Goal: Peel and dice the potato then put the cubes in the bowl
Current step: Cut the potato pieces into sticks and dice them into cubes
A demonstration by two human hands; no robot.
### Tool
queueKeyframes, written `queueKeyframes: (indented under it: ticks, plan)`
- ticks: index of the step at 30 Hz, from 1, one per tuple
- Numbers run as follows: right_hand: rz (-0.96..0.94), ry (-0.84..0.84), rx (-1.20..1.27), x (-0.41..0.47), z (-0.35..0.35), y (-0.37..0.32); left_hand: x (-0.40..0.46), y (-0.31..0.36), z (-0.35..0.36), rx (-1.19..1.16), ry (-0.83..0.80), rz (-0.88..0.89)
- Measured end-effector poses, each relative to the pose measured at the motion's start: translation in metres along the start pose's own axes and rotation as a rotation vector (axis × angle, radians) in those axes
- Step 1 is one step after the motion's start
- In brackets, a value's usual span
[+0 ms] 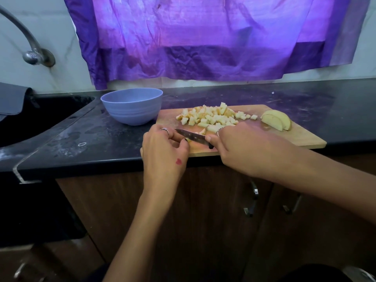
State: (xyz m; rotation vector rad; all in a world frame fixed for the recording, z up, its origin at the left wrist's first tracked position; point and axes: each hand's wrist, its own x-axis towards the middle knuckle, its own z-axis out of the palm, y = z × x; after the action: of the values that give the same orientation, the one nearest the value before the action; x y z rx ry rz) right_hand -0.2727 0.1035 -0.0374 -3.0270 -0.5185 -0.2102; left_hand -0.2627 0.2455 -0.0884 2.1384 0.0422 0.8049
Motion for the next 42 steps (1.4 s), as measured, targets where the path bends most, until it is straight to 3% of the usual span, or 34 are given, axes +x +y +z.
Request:
queueKeyframes:
  ticks: [5, 11, 13, 18, 25, 36, 42]
  plan:
    - [-0.037, -0.061, -0.112, 0.006, -0.002, -0.009, 0.0, -0.002, 0.001, 0.034, -0.003, 0.004]
    - [-0.133, 0.139, -0.385, 0.003, 0.015, -0.006, -0.001, -0.005, 0.003, 0.093, 0.007, -0.006]
    - [-0.109, 0.182, -0.294, 0.002, 0.013, -0.001, -0.001, -0.004, 0.002, 0.1, 0.006, 0.02]
    - [-0.025, 0.191, 0.199, 0.004, 0.0, 0.032, 0.009, -0.002, -0.002, 0.255, -0.091, 0.144]
    - [0.094, 0.345, 0.304, -0.01, -0.006, 0.078, 0.041, 0.01, 0.01, 0.385, -0.336, 0.113]
    - [0.089, 0.485, 0.46, 0.002, 0.022, 0.092, 0.086, -0.005, 0.019, 0.525, -0.385, 0.41]
    - [0.141, 0.525, 0.518, 0.013, 0.027, 0.099, 0.075, 0.002, 0.025, 0.398, -0.487, 0.872]
